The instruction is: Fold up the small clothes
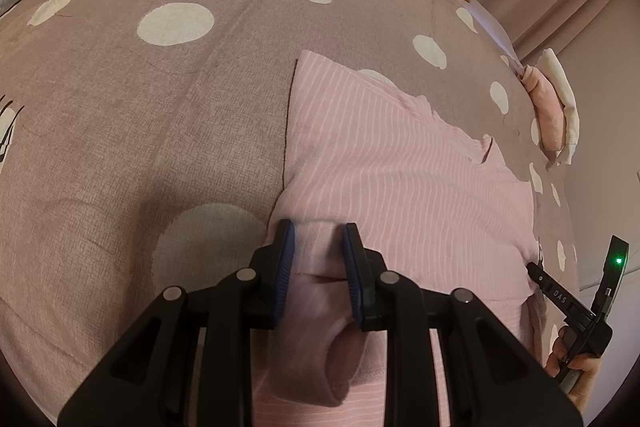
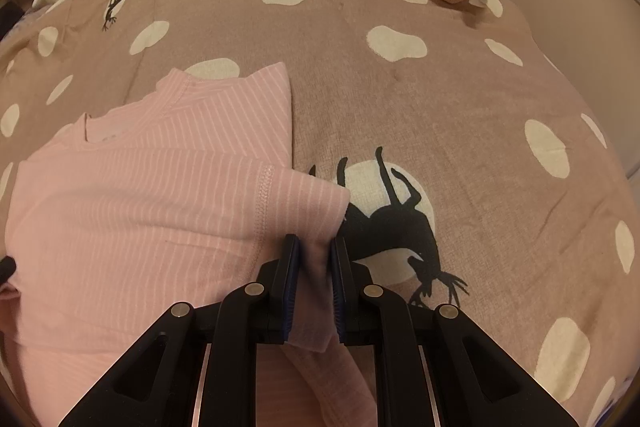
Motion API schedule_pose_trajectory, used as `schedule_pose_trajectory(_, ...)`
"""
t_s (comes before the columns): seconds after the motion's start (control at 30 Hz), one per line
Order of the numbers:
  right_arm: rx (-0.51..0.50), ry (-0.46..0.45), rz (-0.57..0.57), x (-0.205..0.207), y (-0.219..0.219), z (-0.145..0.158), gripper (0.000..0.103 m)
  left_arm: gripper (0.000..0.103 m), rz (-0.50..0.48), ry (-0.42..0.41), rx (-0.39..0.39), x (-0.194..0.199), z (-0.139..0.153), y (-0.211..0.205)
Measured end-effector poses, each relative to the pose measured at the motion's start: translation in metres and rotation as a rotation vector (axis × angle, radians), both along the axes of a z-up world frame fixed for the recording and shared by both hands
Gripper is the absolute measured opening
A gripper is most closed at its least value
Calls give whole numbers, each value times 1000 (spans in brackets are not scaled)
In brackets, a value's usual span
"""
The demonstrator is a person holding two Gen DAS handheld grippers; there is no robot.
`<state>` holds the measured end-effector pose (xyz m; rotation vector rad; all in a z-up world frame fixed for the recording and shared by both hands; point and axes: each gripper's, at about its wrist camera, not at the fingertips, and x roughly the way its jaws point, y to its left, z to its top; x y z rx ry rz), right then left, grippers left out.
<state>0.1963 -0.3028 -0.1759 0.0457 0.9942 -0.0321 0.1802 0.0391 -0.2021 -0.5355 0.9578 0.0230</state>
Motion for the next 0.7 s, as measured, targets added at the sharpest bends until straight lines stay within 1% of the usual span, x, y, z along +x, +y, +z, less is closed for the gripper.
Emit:
schedule_pose_trajectory(0.23,-16,-1,-6,0,3,0,12,25,2,0,-5,0,0,1)
schedule_pose_trajectory(0.6,4,-15,-9,-1,-1,-1,13,25,1,-3,12,0,0,0)
schedule_pose_trajectory(0.67,-2,-15,-17,-1,-3,-1,20,25,0,-3,25,0,1,-2)
schedule_pose_trajectory(0.7,-11,-14,-23,0,-4,0,28,25,-1,-2,31,0,1,-3)
